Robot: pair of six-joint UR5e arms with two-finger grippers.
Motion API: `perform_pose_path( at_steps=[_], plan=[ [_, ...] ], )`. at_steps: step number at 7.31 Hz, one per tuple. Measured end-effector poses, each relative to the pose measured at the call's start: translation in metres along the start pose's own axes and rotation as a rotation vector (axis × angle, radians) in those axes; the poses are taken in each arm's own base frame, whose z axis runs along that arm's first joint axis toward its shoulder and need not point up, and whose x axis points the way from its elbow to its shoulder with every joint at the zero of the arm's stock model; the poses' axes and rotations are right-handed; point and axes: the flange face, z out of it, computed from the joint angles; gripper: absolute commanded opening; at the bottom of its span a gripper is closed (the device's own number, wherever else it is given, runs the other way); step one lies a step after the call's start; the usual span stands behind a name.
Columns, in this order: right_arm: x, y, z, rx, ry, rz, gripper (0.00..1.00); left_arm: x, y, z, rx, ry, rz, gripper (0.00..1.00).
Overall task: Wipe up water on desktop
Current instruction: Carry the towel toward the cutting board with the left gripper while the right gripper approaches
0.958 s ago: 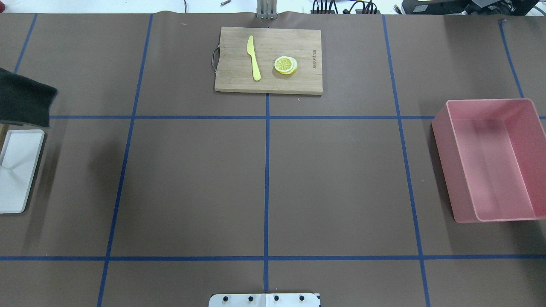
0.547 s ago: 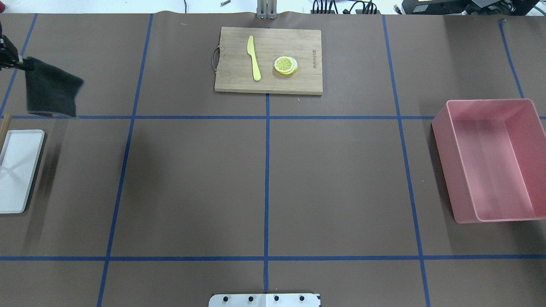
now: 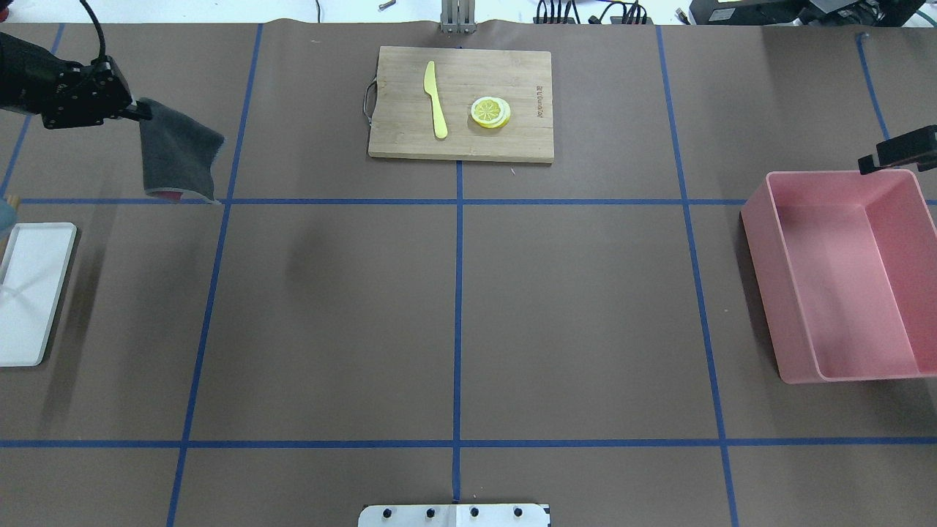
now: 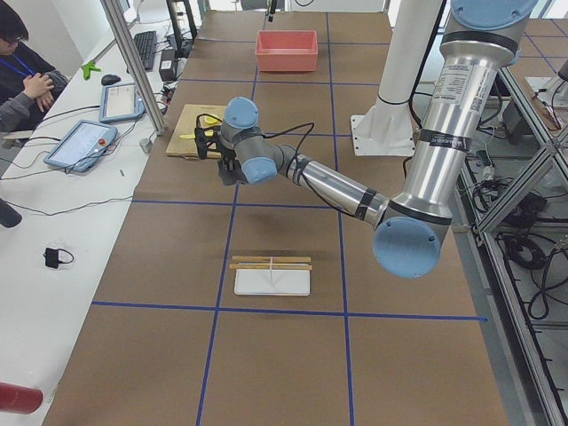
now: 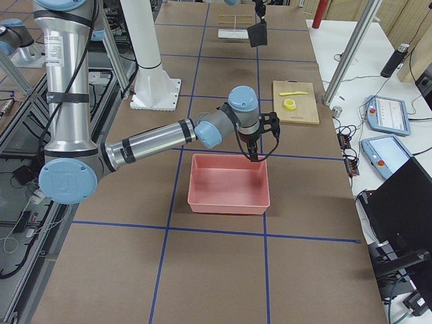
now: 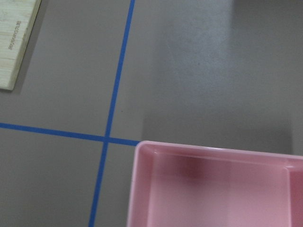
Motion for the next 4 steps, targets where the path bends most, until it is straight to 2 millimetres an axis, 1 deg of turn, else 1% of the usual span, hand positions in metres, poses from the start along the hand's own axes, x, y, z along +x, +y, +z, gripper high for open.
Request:
perform_pose_path(
  at_steps=[1, 2, 3, 4],
  plan=[
    [-0.042, -0.011, 0.013, 0.018, -0.001, 0.018, 1.0, 0.023, 0.009, 0.013, 0.011, 0.012, -0.033, 0.0],
    [-0.086, -0.016, 0.029, 0.047, 0.008, 0.013, 0.99, 0.048, 0.022, 0.03, 0.023, 0.026, -0.079, 0.0],
    [-0.132, -0.014, 0.045, 0.082, 0.018, -0.026, 0.99, 0.074, 0.036, 0.044, 0.031, 0.047, -0.137, 0.0],
    [-0.178, -0.006, 0.061, 0.12, 0.025, -0.083, 0.99, 0.098, 0.048, 0.054, 0.032, 0.071, -0.204, 0.0]
  ],
)
